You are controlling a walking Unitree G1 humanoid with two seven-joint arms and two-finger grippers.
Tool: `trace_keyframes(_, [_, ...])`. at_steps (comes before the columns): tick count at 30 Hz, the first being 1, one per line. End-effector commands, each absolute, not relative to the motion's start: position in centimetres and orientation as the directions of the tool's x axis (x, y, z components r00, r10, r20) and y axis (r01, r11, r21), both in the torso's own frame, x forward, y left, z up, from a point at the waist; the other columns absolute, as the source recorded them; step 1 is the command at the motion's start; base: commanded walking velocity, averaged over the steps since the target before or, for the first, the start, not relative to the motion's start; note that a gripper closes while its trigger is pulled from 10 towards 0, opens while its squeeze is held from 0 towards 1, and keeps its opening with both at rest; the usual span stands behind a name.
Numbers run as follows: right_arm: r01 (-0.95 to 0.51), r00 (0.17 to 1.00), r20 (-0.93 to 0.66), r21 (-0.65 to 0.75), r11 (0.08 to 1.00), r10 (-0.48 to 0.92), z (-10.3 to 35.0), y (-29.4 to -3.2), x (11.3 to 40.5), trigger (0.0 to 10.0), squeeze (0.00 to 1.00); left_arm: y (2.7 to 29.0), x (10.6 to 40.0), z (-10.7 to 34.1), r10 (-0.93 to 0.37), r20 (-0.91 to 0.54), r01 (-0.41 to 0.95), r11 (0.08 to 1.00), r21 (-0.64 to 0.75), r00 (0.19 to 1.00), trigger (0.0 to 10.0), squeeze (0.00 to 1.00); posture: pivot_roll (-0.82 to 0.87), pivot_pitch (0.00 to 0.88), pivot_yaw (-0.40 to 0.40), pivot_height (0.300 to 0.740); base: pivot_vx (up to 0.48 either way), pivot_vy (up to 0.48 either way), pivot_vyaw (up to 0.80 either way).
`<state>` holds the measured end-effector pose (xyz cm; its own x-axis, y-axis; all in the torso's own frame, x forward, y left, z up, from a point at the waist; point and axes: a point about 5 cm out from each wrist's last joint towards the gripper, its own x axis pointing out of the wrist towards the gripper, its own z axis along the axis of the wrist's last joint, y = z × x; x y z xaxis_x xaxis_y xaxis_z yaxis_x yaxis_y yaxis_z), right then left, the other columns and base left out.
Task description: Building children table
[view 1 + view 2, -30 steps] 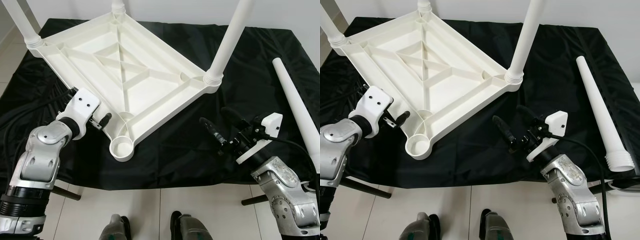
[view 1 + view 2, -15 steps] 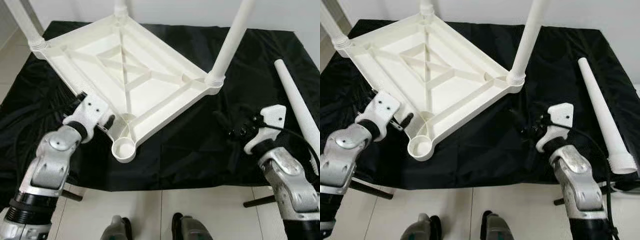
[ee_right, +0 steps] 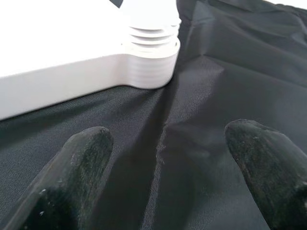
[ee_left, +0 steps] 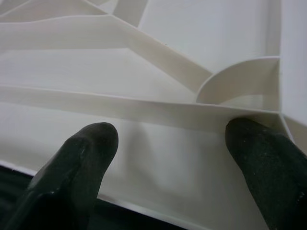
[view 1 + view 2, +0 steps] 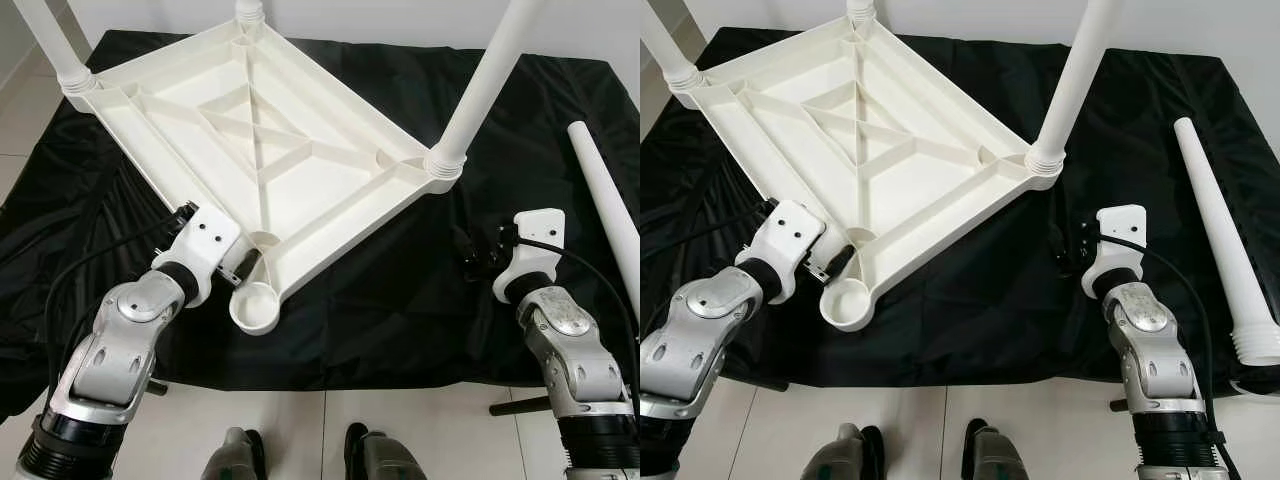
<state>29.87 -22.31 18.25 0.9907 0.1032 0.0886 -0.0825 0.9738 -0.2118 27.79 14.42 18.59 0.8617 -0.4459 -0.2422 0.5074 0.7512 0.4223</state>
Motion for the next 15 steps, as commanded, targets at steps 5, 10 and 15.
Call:
trace_keyframes(5, [-0.072,0.992,0.084,-0.210,0.975,0.092,17.7,-22.3,30.0,10.0,0.00,11.0,24.9,16.3,-0.716,-0.388,0.813,0.538,0.223,0.580,10.0,0.00,-0.02,0.219,0.007,0.740,0.000,0.000,0.00])
trace_keyframes(10, [-0.070,0.992,0.091,-0.213,0.975,0.091,17.9,-22.4,30.2,10.0,0.00,10.3,24.6,16.6,-0.740,-0.380,0.831,0.513,0.215,0.555,10.0,0.00,-0.02,0.218,0.007,0.740,0.000,0.000,0.00])
trace_keyframes(15, [-0.098,0.989,0.089,-0.200,0.975,0.118,17.9,-22.1,30.3,10.0,0.00,9.5,24.8,16.9,-0.749,-0.362,0.831,0.517,0.206,0.556,10.0,0.00,-0.02,0.216,0.006,0.740,0.000,0.000,0.00])
